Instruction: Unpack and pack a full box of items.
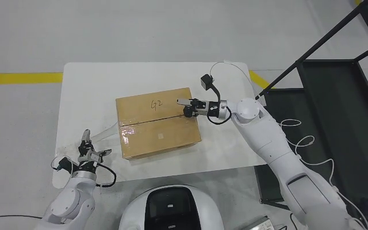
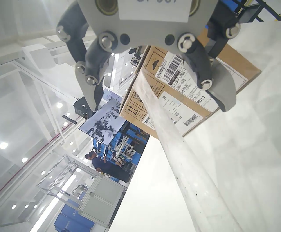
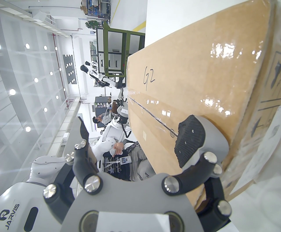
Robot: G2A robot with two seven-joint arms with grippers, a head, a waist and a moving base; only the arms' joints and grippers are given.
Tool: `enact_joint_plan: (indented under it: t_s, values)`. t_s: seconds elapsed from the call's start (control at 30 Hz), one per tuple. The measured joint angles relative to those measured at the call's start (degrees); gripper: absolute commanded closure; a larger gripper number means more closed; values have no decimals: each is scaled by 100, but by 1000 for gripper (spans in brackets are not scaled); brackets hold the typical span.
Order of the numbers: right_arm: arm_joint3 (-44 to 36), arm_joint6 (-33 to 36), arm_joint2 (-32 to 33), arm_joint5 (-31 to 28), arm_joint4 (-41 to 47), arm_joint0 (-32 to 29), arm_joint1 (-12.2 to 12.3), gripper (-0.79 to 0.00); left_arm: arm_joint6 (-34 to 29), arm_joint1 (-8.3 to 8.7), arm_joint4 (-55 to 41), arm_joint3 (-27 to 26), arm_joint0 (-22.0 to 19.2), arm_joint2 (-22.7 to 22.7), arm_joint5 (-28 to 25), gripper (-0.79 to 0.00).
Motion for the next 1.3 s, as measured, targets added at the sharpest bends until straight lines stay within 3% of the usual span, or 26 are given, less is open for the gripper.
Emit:
enact_joint_plan:
  t_s: [0.23,0.57,0.93,1.3]
  values:
    - [0,0,0,0,0,0,0,-785,32,-116,50,299,-263,129,-4,-259]
    - [0,0,0,0,0,0,0,-785,78,-223,138,263,-253,23,-88,0]
    - [0,0,0,0,0,0,0,-785,121,-270,419,-409,-15,-492,-155,0]
    - [0,0,0,0,0,0,0,-785,-216,-324,900,-1036,-196,-609,507,0]
